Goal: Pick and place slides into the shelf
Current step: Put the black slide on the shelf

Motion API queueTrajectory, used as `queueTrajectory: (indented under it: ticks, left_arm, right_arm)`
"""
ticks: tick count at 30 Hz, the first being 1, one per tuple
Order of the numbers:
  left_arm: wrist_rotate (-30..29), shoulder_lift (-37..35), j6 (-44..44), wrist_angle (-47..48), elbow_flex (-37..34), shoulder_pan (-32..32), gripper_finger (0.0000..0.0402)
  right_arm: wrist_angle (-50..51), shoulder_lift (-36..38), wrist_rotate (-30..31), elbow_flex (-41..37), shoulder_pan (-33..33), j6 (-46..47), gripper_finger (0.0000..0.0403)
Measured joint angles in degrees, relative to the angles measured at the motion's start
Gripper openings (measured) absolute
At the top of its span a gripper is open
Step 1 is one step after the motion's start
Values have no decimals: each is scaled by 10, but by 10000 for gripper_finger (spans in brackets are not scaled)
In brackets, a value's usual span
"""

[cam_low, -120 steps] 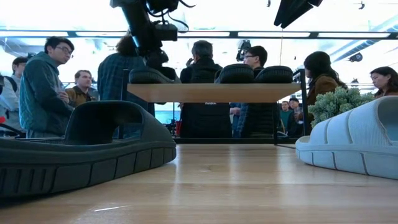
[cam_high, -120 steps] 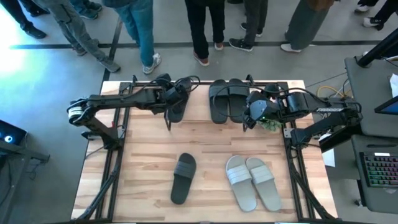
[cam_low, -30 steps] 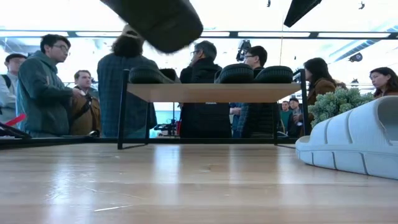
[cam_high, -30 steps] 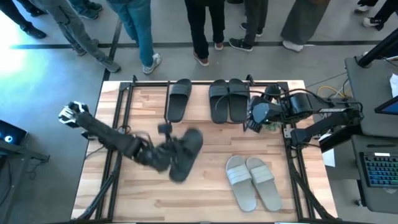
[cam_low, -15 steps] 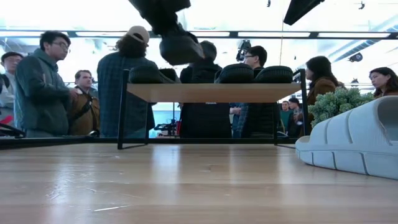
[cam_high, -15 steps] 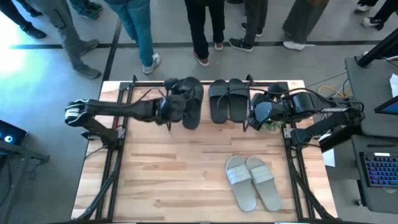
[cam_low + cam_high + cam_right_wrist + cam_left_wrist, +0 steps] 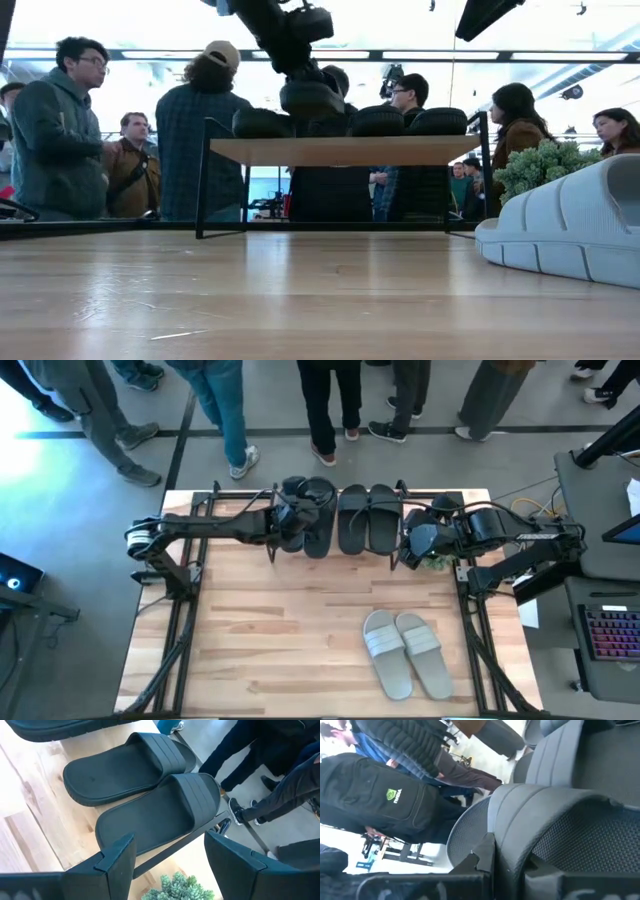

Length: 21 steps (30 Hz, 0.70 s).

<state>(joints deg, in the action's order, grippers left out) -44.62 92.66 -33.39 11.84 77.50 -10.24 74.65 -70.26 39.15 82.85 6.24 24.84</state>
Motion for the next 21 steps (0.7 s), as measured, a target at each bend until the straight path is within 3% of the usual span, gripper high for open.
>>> queueTrajectory:
  ticks: [9,16,21]
  left_arm:
    - [24,-17,65,83,44,0,0]
    - [103,-19,109,75,26,-8,0]
    - [114,-13,111,49,9,-24,0]
  right_arm:
    - [1,0,0,0,0,7,224]
    - [1,0,0,0,0,7,224]
    - [1,0,-1,0,0,6,224]
